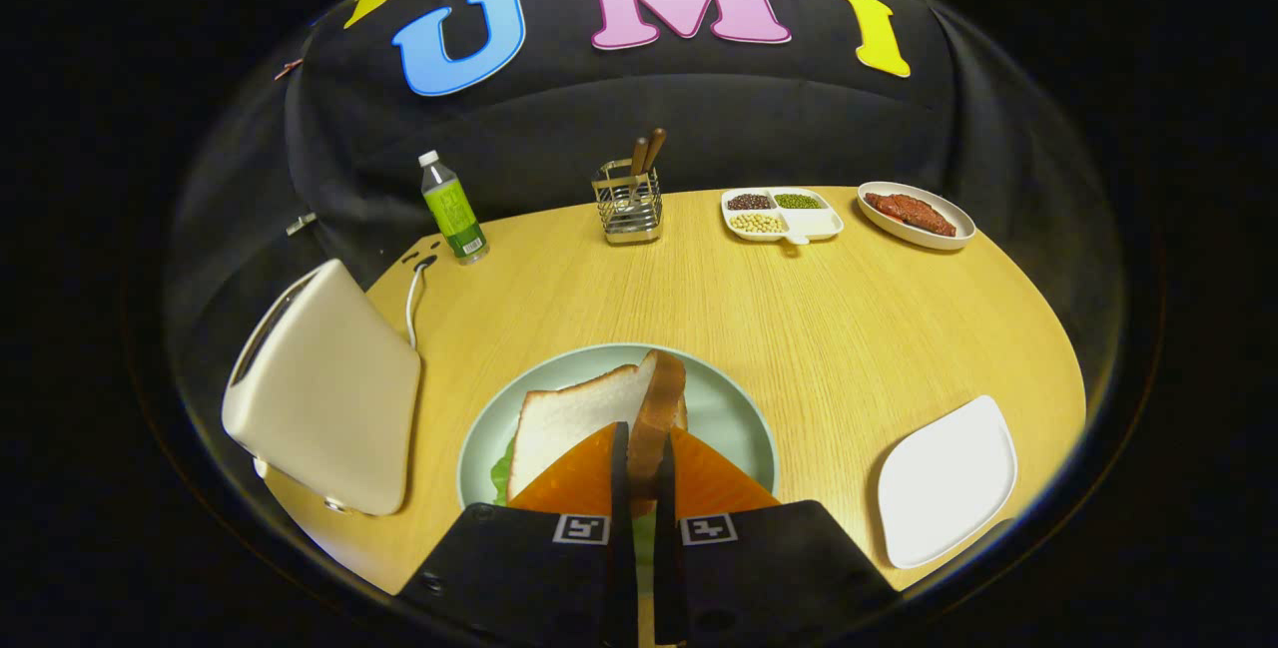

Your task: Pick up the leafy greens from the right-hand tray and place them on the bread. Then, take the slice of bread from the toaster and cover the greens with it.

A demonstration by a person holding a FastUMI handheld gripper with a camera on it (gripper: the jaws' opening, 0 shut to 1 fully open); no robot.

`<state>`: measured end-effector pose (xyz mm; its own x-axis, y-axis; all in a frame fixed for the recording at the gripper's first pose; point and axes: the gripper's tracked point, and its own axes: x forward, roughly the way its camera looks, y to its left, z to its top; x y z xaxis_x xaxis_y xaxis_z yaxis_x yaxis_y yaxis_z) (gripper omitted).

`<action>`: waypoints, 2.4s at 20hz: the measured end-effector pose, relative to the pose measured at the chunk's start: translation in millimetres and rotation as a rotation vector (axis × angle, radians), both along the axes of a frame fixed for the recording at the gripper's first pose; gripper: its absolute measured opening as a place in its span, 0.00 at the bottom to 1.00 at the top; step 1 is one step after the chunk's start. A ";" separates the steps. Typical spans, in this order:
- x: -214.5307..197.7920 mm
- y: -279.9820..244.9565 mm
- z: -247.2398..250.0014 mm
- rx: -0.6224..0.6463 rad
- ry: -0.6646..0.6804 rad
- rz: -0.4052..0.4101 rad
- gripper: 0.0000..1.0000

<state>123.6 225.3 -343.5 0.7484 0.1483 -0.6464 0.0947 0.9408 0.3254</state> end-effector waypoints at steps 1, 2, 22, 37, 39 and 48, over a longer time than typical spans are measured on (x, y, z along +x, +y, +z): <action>-0.1 -1.3 -5.3 -0.018 0.008 0.007 0.11; -0.7 -0.9 -8.9 -0.029 0.014 0.011 0.13; -14.6 -47.2 -0.2 -0.256 -0.016 0.041 0.99; -44.9 -116.7 161.3 -0.078 -0.282 0.003 0.99; -55.7 -126.3 185.2 -0.086 -0.331 0.020 0.99; -104.4 -154.9 273.0 -0.077 -0.515 0.045 0.99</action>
<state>19.2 70.4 -70.6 0.9663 0.1539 -0.2064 -0.1004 0.9634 0.2484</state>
